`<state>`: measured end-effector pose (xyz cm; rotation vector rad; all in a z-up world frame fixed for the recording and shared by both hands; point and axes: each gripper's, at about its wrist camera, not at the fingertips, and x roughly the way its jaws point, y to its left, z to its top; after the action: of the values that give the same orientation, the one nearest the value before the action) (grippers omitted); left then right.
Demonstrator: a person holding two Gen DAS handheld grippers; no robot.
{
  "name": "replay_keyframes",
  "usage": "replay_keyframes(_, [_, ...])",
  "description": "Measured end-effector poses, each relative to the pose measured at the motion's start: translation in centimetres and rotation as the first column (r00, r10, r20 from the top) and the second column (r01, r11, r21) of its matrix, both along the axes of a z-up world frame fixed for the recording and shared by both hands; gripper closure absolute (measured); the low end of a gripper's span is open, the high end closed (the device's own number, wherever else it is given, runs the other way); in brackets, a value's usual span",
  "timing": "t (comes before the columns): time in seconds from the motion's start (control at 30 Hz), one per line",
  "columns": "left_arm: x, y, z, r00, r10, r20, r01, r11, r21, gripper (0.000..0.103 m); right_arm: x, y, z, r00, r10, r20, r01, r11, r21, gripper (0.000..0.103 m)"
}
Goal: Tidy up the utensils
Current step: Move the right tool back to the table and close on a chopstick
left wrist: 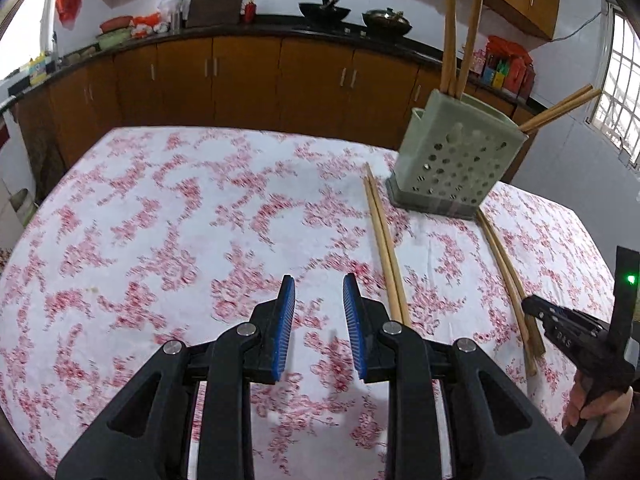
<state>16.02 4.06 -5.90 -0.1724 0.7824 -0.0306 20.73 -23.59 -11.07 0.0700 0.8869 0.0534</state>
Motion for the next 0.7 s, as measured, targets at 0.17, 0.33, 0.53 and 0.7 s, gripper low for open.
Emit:
replay_keyframes(0.17, [0.6,-1.0,-1.3,0.997,-0.058,-0.048,0.055,0.997,-0.046,0.077,0.7,-3.1,0.1,0.995,-0.102,-0.006,0.102,0.994,0.034,0.095])
replay_keyframes(0.33, [1.2,-3.0,-2.5,0.989,-0.122,-0.081,0.118,0.991,-0.059,0.080,0.7,-2.9,0.0,0.996,-0.086,0.009,0.086,0.996,-0.004,0.095])
replay_keyframes(0.53, [2.1,-4.5,-3.7,0.982,-0.144,-0.119,0.138,0.989,-0.058,0.082,0.6,-3.2,-0.1,0.997,-0.072,0.014,0.072,0.997,-0.001,0.095])
replay_keyframes(0.7, [2.5,-5.1,-4.1,0.980,-0.145,-0.136,0.142,0.989,-0.035,0.082,0.5,-3.1,0.0,0.997,-0.073,0.016,0.073,0.997,0.000,0.095])
